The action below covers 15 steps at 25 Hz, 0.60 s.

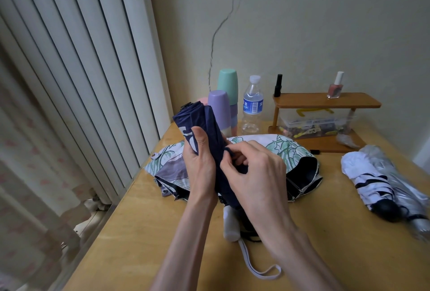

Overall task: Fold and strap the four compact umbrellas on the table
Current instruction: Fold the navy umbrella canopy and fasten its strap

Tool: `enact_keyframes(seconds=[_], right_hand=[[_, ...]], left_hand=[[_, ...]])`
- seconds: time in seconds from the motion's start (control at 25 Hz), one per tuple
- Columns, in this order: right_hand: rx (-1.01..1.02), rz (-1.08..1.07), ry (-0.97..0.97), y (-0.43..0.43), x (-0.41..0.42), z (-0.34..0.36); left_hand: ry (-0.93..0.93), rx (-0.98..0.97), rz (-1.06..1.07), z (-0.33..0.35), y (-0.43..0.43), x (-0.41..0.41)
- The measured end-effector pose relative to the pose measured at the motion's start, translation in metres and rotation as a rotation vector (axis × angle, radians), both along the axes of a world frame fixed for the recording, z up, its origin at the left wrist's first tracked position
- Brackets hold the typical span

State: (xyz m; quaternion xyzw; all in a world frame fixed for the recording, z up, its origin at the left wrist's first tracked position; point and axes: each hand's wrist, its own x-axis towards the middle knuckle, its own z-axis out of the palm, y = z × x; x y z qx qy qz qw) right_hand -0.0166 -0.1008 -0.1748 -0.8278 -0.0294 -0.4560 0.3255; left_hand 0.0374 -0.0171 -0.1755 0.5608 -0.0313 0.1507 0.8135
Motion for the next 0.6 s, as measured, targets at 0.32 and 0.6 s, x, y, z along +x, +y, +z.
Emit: enact_keyframes(seconds=[0.32, 0.6], right_hand=[[0.176, 0.242, 0.129, -0.009, 0.003, 0.003], [0.573, 0.429, 0.407, -0.033, 0.012, -0.001]], left_hand=[[0.003, -0.037, -0.062, 0.001, 0.002, 0.000], [0.058, -0.015, -0.132, 0.002, 0.005, -0.001]])
